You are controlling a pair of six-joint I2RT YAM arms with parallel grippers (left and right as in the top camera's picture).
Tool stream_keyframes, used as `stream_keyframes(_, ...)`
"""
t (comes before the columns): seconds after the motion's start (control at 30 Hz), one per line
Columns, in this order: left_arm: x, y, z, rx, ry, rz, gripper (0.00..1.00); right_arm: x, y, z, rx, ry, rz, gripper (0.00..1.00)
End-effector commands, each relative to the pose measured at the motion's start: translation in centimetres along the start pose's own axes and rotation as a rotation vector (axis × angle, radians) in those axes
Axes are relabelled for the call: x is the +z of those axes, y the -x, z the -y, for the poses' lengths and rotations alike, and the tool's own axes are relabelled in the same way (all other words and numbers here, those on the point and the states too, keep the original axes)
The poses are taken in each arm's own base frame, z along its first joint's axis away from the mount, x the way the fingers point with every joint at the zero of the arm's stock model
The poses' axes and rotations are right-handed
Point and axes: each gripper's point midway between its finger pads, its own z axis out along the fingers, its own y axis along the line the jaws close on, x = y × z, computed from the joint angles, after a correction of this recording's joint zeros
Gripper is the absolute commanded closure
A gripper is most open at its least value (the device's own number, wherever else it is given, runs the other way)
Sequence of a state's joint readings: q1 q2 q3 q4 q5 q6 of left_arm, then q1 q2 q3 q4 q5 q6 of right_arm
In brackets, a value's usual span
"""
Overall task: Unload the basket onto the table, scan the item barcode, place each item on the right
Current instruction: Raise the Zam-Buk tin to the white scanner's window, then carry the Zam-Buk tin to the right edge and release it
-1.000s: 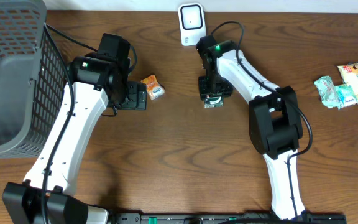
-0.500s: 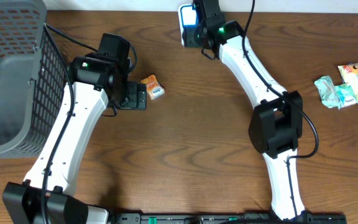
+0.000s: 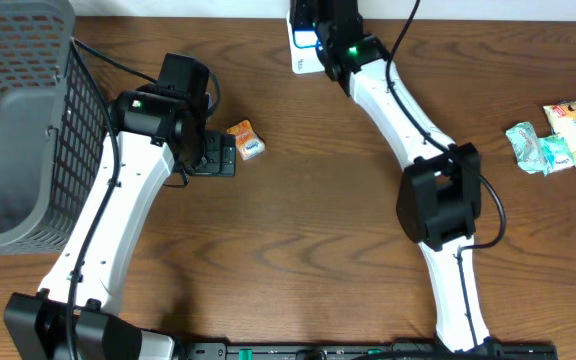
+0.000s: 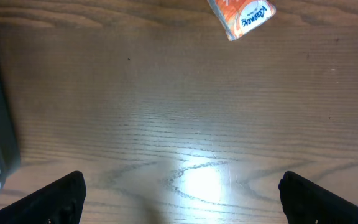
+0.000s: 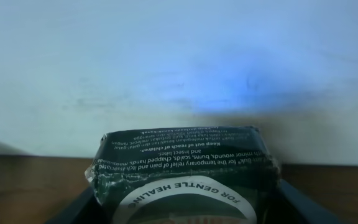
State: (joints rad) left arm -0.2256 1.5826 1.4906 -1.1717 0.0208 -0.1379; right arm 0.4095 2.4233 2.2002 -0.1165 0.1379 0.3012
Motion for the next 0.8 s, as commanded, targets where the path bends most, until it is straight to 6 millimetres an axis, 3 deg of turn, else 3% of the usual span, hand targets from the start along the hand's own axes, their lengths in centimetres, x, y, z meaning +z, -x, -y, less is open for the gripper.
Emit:
stream_keyframes(0.0, 0.1, -0.1, -0.1, -0.005, 0.007, -0.007, 0.02, 1.4, -0.5, 1.2, -0.021, -0.031, 0.030, 0.44)
stream_keyframes(0.13, 0.1, -0.1, -0.1, -0.005, 0.007, -0.007, 0.02, 2.3, -0.8, 1.5, -0.017, -0.030, 0.067, 0.44)
stream_keyframes(0.5, 0.1, -0.1, -0.1, -0.005, 0.007, -0.007, 0.02, 2.5, -0.9, 2.2, -0.015, -0.065, 0.074, 0.42)
stream_keyframes(0.77, 0.1, -0.1, -0.1, -0.005, 0.007, -0.007, 0.02, 3.6, -3.3, 2.9, -0.021, -0.077, 0.039, 0.41)
